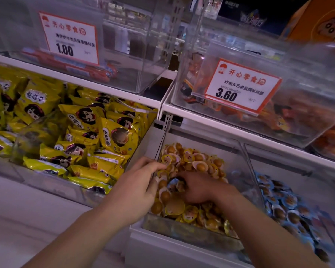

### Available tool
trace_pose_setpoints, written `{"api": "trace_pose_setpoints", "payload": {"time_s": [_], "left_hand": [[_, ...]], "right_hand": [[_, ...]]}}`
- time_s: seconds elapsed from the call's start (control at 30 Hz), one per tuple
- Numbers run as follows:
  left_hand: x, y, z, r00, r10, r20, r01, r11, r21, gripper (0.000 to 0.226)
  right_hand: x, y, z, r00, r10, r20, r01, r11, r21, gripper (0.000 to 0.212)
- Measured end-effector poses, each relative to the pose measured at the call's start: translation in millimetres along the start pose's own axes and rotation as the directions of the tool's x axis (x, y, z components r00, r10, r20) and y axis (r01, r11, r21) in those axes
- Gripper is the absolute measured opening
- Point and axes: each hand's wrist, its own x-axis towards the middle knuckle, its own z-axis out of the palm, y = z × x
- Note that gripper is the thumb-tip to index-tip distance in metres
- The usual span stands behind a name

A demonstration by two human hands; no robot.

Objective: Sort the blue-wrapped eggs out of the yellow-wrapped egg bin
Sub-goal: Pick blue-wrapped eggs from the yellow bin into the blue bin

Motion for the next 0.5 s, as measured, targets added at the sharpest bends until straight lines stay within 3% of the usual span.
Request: {"api": "trace_pose_setpoints", "payload": {"time_s": [0.1,0.17,0.27,0.37,0.43,0.5], "left_hand": [[1,1,1,1.0,0.005,-0.008,-0.005,1.0,0.005,0.034],[1,2,2,1.0,0.008,-0.017,-0.008,1.0,0.004,0.035],[2,4,3,1.0,-0.007,-0.021,0.007,1.0,0.018,0.036],[1,6,4,1.0,-0.016,-0.023,0.016,1.0,0.023,0.036],[2,7,4,1.0,-0.017,-0.024,0.018,1.0,0.025,0.036],[3,7,5,1.0,-0.02,-0.022,0.021,1.0,0.023,0.037]], "right_hand": [[12,-11,4,0.997,0.053,0.062,-0.062,0.984,0.165,0.057],[20,-14,10,0.996,0.092,-0.008,-0.086,0.958,0.273,0.058],[22,-16,22,0.985,0.117,-0.124,-0.05,0.894,0.446,0.042],[20,-18,25,0.983,0.15,-0.106,-0.059,0.804,0.592,0.032],[19,-17,22,0.964,0.246,-0.102,-0.102,0.697,0.71,0.034],[16,-21,21,0.957,0.269,-0.111,-0.039,0.496,0.867,0.029]]}}
